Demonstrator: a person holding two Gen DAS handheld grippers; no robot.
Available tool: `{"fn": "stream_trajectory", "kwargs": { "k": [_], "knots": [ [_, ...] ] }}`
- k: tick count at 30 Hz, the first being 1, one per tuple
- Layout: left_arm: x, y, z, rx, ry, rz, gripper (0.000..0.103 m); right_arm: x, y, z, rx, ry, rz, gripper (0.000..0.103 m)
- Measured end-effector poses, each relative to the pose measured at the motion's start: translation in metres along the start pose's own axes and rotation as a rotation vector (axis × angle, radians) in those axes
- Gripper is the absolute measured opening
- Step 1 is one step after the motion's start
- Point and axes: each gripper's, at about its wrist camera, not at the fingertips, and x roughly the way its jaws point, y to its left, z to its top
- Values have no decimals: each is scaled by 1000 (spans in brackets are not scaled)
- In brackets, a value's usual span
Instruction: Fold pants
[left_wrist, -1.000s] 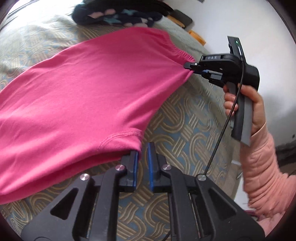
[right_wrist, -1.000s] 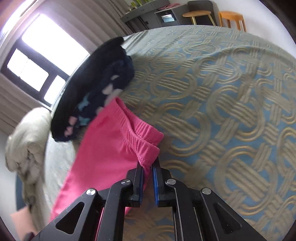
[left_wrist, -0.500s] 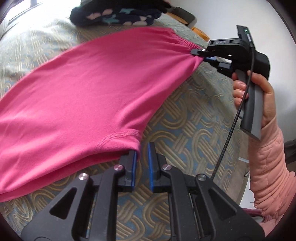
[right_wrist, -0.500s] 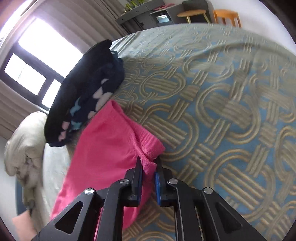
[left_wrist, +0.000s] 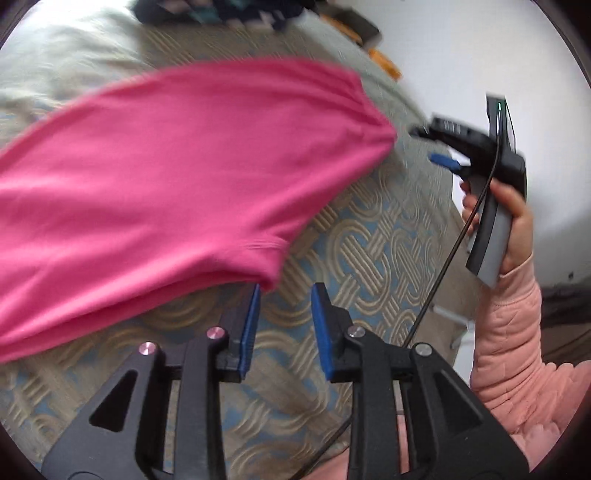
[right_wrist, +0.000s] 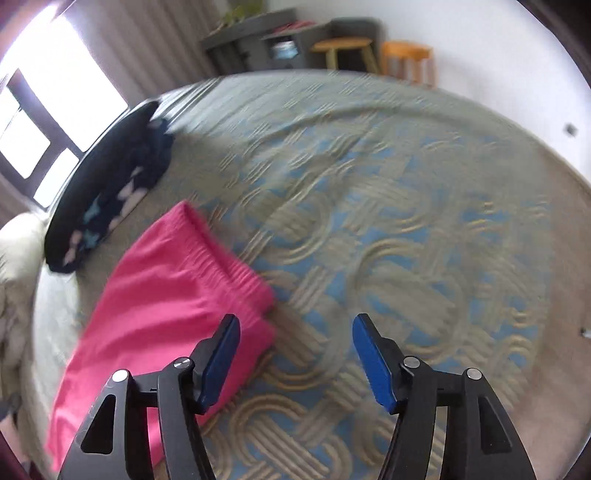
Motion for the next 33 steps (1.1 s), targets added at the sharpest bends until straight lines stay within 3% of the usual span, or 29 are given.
{"fn": "stream_trajectory", "kwargs": {
  "k": [3, 5, 7, 8, 11, 13, 16, 21, 26, 29, 33],
  "knots": [
    [-43, 31, -16, -62, -101, 68, 40, -24, 11, -3, -36, -65, 1, 65],
    [-70, 63, -32, -165, -169, 131, 47, -37, 31, -8, -66, -61, 108, 65],
    [-105, 119, -61, -349, -248, 209, 48, -44, 66, -19, -146, -8, 245, 65],
    [-119, 142, -74, -426, -275, 240, 48, -47, 96, -29, -230, 31, 322, 65],
    [-171, 218, -134, -687, -387, 363, 48, -57, 162, -60, -422, 68, 429, 65],
    [-201, 251, -169, -795, -444, 452, 48, -68, 219, -89, -571, 91, 483, 65],
    [-228, 288, -212, -915, -502, 510, 48, -82, 287, -132, -742, 130, 573, 65],
    [-246, 339, -240, -1009, -600, 420, 48, -112, 408, -220, -1050, 181, 709, 65],
    [-245, 384, -236, -1048, -659, 314, 48, -127, 520, -289, -1268, 217, 851, 65],
    [-240, 407, -237, -1093, -691, 266, 48, -125, 598, -336, -1398, 307, 949, 65],
    [-242, 427, -234, -1109, -736, 240, 48, -102, 679, -381, -1437, 389, 902, 65]
  ]
}}
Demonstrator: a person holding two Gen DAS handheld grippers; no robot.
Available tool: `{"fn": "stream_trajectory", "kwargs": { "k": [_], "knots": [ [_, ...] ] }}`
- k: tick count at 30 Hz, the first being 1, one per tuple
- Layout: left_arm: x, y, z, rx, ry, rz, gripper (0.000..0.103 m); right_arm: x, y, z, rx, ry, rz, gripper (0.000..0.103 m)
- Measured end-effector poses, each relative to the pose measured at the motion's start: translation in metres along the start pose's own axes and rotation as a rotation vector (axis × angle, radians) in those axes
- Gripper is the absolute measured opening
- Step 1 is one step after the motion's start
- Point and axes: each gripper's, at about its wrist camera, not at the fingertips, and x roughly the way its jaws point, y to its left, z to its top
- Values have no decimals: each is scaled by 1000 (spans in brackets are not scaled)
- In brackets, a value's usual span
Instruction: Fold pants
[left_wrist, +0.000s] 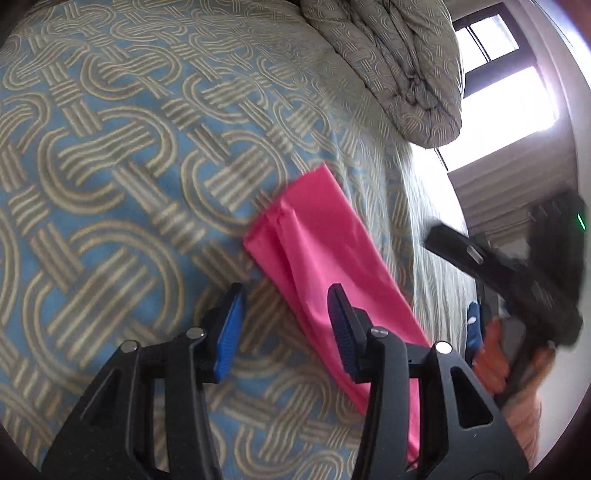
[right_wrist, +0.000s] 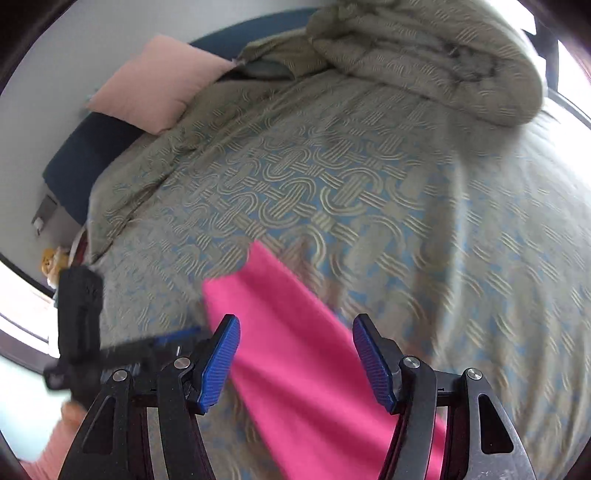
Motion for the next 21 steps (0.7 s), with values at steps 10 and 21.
{"fn": "stream_trajectory", "kwargs": {
  "k": [10, 21],
  "knots": [
    [3, -3, 7, 66, -74, -7, 5, 105, 33, 32, -58, 189, 45, 4],
    [-33, -4, 8, 115, -165, 130, 14, 100, 24, 47, -39, 124, -32, 26]
  ]
}}
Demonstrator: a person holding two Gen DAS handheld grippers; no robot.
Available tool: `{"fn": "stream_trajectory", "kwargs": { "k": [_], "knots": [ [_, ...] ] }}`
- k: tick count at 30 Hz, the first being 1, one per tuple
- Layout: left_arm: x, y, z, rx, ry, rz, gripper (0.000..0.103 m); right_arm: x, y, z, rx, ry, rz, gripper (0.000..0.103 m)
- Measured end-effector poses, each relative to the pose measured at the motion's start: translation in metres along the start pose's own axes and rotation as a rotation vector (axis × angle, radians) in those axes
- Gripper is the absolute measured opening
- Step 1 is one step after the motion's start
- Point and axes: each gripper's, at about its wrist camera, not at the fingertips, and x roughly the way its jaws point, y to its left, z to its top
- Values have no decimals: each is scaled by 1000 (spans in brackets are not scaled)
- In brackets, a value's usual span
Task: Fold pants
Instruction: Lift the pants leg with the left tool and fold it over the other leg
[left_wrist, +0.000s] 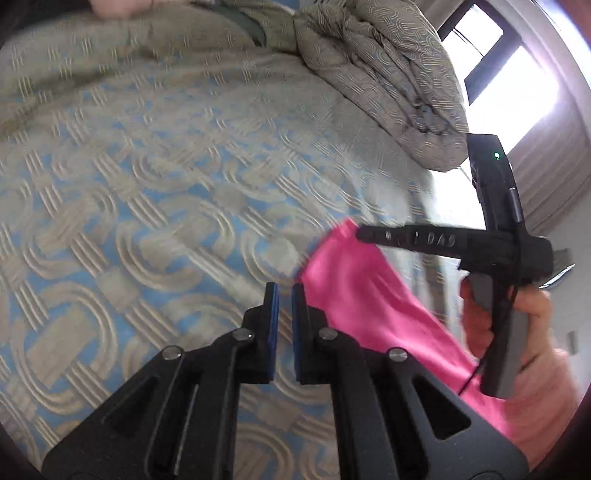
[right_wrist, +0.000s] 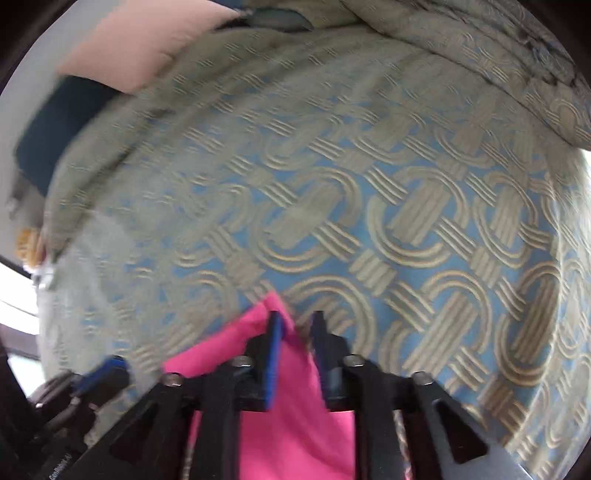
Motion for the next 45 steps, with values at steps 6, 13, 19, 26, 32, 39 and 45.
{"fn": "stream_trajectory", "kwargs": {
  "k": [6, 13, 19, 26, 32, 39, 45],
  "knots": [
    [22, -14, -13, -3, 107, -92, 54, -51, -7, -33, 20, -61, 32, 40],
    [46, -29, -4, -35, 109, -66, 22, -92, -29, -117, 88, 13, -31, 42],
    [46, -34, 0, -35, 110, -56, 6, -98, -62, -192, 291, 34, -41, 42],
    [23, -58, 4, 45, 59, -36, 6, -89, -80, -209, 418, -12, 9, 40],
    [-3, -100, 3, 184, 14, -25, 6, -123, -70, -216, 404, -87, -85, 41],
    [-19, -159, -16, 366, -4, -21, 6, -178, -79, -258, 425, -155, -244, 41],
    [-23, -188, -34, 430, 20, -50, 6, -209, -87, -293, 461, -194, -289, 41]
  ]
}}
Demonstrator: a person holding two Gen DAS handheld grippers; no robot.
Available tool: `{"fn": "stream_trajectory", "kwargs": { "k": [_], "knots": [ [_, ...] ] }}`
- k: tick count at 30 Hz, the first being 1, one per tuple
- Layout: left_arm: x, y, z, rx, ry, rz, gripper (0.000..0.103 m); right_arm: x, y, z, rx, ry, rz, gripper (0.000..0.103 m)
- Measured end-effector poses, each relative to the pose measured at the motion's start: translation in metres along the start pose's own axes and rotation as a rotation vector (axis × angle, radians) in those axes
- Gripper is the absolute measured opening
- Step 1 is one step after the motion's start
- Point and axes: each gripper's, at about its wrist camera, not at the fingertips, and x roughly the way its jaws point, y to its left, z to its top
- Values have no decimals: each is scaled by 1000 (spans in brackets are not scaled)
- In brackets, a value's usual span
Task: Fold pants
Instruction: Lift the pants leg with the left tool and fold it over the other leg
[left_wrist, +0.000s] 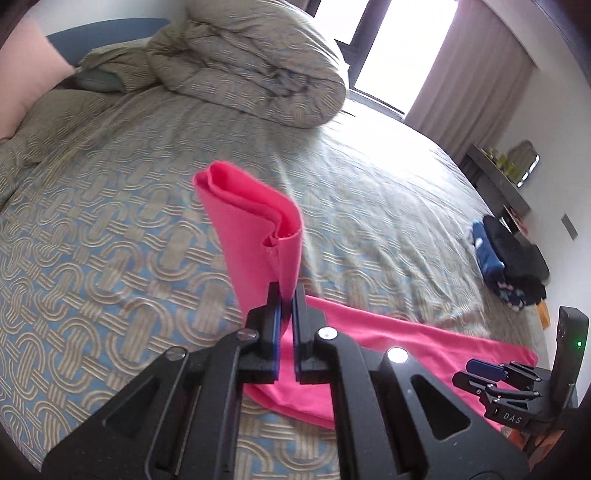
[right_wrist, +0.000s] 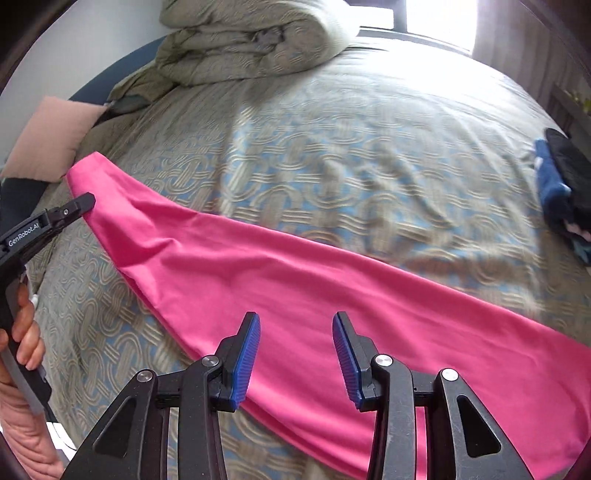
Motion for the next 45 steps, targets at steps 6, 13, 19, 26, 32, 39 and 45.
{"fn": "stream_trajectory", "kwargs": {
  "k": [6, 13, 19, 26, 32, 39, 45],
  "knots": [
    [0, -22, -7, 23, 32, -44, 6, -10, -33, -19, 77, 9, 14, 41],
    [8, -59, -25, 89, 87, -87, 6, -18, -63, -42, 145, 13, 28, 42],
    [24, -97, -50, 145, 173, -136, 6, -22, -91, -63, 212, 19, 28, 42],
    [46, -139, -88, 226, 276, -163, 6, -20, -119, -87, 275, 43, 27, 42],
    [52, -154, -101, 256, 312, -175, 6, -18, -132, -99, 319, 56, 51, 42],
    [56, -163, -105, 259, 322, -172, 6, -21, -136, -103, 328, 46, 52, 42],
    [55, -168, -105, 252, 313, -178, 6, -24, -142, -107, 346, 42, 52, 42]
  ]
}}
